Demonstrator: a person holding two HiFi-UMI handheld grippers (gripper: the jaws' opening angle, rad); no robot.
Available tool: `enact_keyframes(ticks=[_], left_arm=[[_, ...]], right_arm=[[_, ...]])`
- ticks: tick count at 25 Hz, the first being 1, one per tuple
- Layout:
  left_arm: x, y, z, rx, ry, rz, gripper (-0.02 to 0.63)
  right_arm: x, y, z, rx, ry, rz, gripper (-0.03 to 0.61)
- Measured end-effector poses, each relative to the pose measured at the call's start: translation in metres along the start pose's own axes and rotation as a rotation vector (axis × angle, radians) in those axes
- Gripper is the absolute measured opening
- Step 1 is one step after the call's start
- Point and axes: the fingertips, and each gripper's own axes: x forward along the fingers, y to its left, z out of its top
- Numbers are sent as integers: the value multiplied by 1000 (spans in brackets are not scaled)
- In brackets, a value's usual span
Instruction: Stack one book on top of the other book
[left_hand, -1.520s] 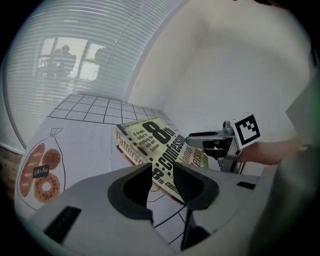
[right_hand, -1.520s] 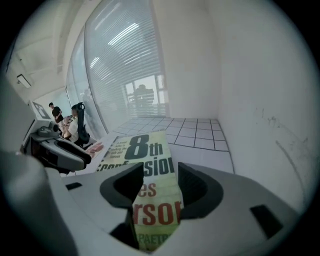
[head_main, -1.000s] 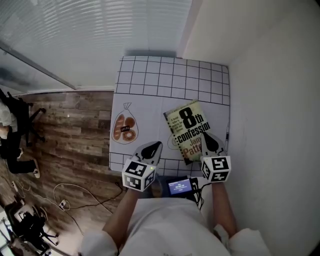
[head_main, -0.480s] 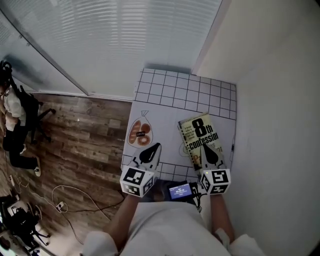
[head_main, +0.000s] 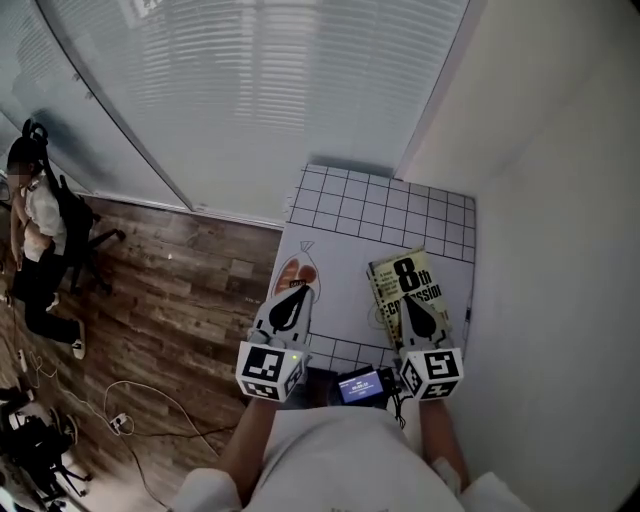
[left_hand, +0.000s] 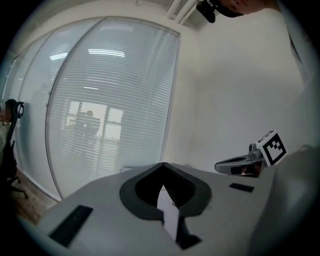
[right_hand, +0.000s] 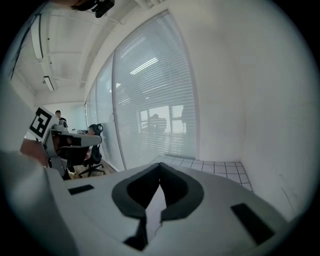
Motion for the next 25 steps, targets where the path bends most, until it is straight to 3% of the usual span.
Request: enact_keyframes(ticks=[8,25], left_arm=[[-17,21,32,36,-92,80,9],[-25,39,52,68,-139,141,8]], right_arm=[[-3,30,38,-26,-77,64,8],[8,40,73,-67,-142,106,6]])
